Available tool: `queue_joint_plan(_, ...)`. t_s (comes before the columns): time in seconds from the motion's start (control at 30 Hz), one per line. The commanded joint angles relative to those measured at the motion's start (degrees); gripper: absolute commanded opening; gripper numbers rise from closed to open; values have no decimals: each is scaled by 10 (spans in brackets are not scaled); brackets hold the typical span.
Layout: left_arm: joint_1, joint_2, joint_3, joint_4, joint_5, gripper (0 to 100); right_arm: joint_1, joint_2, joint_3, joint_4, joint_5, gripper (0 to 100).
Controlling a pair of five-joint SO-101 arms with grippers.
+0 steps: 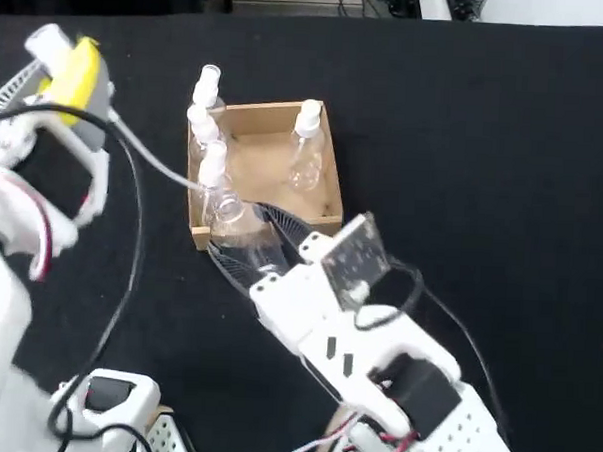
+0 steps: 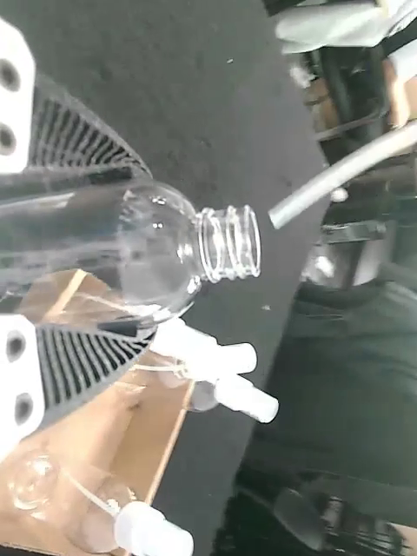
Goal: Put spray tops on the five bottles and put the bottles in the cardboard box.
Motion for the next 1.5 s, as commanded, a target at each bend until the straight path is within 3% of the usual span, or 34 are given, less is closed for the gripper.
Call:
queue_joint_plan(0.0, 62, -51, -16, -55, 8, 29, -9, -60, 17, -19, 1, 11)
queue_joint_plan(0.27, 130, -67, -13, -63, -81, 29, -8, -65, 28, -19, 2, 11)
queue_joint_plan(0.57, 154, -73, 48, -62, -82, 29, 42, -65, 58, -67, 2, 11)
queue_joint_plan(0.93, 153, -67, 95, -111, -109, 29, 41, -70, 68, -74, 2, 11)
queue_joint_plan(1.1, 154, -74, 168, -114, -123, 29, 42, -70, 68, -74, 2, 11)
queue_joint_plan(1.47, 179, -69, 191, -109, -120, 29, 43, -70, 68, -75, 2, 11)
